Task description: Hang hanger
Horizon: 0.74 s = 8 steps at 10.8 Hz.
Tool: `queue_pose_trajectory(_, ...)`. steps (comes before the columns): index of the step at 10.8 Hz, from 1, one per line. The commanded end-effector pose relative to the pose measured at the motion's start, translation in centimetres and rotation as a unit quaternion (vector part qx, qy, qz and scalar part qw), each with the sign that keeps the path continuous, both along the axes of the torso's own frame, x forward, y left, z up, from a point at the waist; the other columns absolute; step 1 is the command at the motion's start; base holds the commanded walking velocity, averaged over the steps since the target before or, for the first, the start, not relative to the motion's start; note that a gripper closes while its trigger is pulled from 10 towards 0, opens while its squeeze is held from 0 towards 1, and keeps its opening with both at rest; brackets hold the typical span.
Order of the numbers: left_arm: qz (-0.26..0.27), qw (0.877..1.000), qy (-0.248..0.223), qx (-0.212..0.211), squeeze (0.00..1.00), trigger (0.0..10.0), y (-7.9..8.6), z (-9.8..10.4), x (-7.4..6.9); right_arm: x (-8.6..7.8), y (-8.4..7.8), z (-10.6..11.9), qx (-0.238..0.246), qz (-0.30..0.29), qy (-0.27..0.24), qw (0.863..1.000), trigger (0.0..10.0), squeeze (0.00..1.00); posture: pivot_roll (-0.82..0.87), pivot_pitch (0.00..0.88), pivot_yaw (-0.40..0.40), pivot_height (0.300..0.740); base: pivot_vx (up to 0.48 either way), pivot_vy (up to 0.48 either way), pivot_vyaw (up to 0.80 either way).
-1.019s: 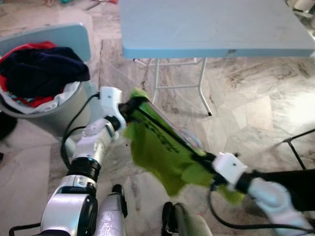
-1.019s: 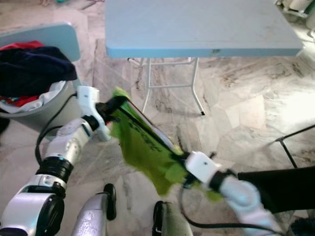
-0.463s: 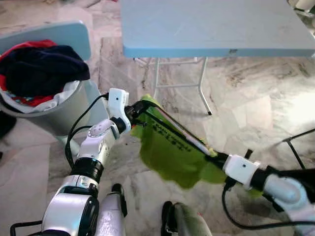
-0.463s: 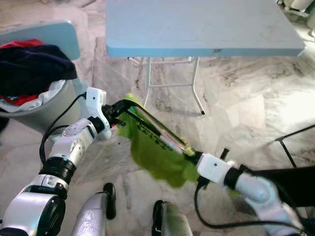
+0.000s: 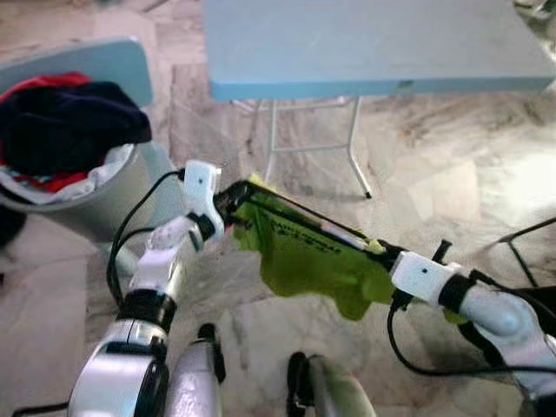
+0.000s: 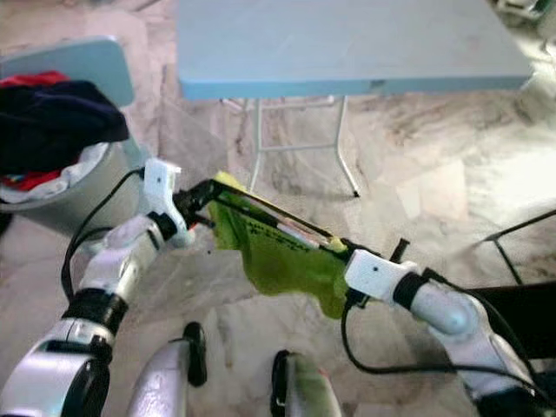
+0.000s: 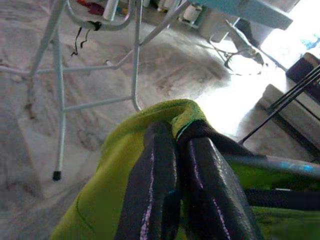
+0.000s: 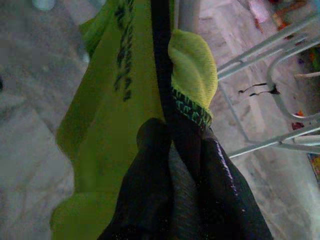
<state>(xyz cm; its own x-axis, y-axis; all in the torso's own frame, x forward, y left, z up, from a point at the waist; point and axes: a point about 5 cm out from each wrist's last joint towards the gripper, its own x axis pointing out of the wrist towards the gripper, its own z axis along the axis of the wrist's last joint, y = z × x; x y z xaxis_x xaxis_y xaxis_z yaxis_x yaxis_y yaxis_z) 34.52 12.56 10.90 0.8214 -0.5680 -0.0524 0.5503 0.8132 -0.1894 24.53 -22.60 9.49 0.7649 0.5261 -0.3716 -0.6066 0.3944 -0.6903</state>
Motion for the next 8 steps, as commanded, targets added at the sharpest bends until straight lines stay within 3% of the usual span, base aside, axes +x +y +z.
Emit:
queue_pose_trajectory(1, 0.133, 0.990, -0.032, 0.032, 0.00, 0.0, 6.8, 1.6, 0.4, -1.9, -5.4, -1.7, -0.057, -0.066, 0.057, 0.995, 10.0, 0.00, -0.07, 0.278, -0.062, 0.740, 0.000, 0.000, 0.00)
queue_pose_trajectory(2, 0.147, 0.988, -0.029, 0.031, 0.00, 0.0, 7.8, 1.7, 0.4, -2.1, -6.6, -1.6, -0.029, -0.091, 0.069, 0.993, 10.0, 0.00, -0.07, 0.277, -0.060, 0.740, 0.000, 0.000, 0.00)
queue_pose_trajectory(3, 0.174, 0.984, -0.021, 0.031, 0.00, 0.0, 9.5, 1.5, 0.1, -3.1, -7.1, -0.9, 0.016, -0.067, 0.085, 0.994, 10.0, 0.00, -0.08, 0.276, -0.056, 0.740, 0.000, 0.000, 0.00)
queue_pose_trajectory(4, 0.195, 0.980, -0.012, 0.027, 0.00, 0.0, 10.8, 1.4, -0.2, -4.6, -8.1, -0.4, 0.019, -0.029, 0.114, 0.993, 10.0, 0.00, -0.07, 0.277, -0.052, 0.740, 0.000, 0.000, 0.00)
queue_pose_trajectory(6, 0.208, 0.978, -0.007, 0.029, 0.00, 0.0, 12.0, 1.4, -0.4, -5.5, -10.9, 1.1, 0.032, -0.036, 0.148, 0.988, 10.0, 0.00, -0.08, 0.276, -0.048, 0.740, 0.000, 0.000, 0.00)
queue_pose_trajectory(8, 0.223, 0.975, 0.003, 0.020, 0.00, 0.0, 12.8, 1.4, -0.3, -6.6, -12.0, 2.3, 0.047, -0.002, 0.224, 0.973, 10.0, 0.00, -0.08, 0.272, -0.045, 0.740, 0.000, 0.000, 0.00)
